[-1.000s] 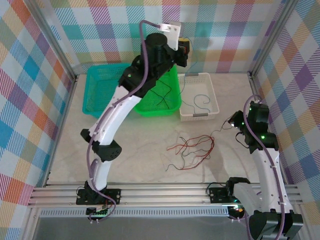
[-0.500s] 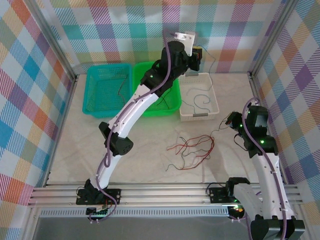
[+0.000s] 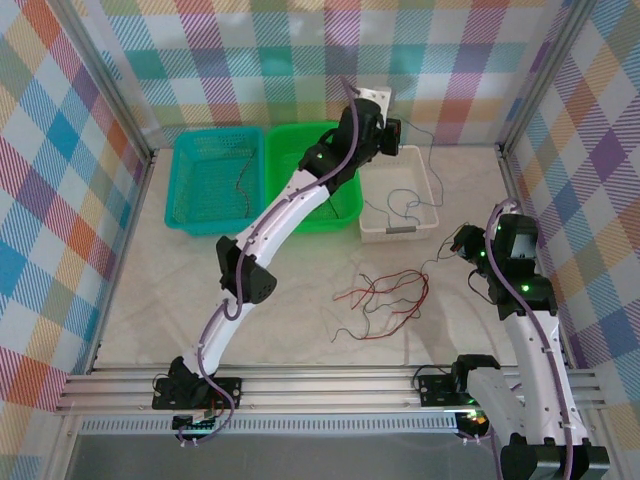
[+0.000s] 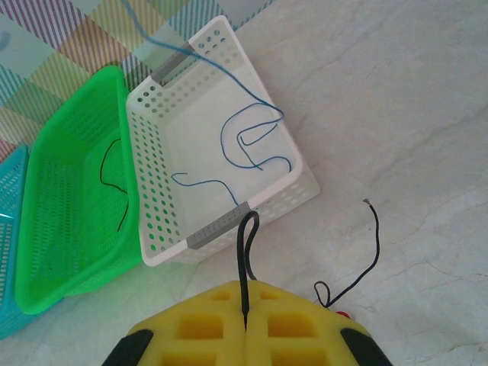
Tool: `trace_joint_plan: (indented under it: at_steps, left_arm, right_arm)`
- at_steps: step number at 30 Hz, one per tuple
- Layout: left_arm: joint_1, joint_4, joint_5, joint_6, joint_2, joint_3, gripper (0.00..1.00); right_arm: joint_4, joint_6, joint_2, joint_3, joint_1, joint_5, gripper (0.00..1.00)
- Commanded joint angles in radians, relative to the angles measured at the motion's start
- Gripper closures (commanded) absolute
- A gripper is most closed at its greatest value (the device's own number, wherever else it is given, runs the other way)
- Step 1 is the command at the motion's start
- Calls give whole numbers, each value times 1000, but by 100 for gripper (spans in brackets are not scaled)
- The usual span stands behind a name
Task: Untangle the cables
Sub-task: Place the cable into the container.
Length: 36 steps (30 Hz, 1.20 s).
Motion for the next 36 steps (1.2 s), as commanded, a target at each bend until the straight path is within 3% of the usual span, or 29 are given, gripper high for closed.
trace_joint_plan:
  at_steps: [1,6,13,24,28,36]
  left_arm:
    - [4,-50,-35,-27,48,19,100]
    - [19,-97,-113,-59,50,-20,100]
    - [40,57,-133,-82,-117,-344,100]
    - [5,-90,-57,-106,40,-210,100]
    - [-11,-159,-77,-100,102,-125,94]
    - [-14,-214,-104,-113,112,-132,88]
  right_arm:
    - [31,-9,-31,-1,7,-21,100]
    - [36,-8,-55,2,7,-31,100]
    - [43,4,-46,-3,7,-48,100]
    - [46,19,-17,23,12,-133,100]
    - [48,18,-17,37,22,-169,100]
    - [29,19,-17,62,32,-200,100]
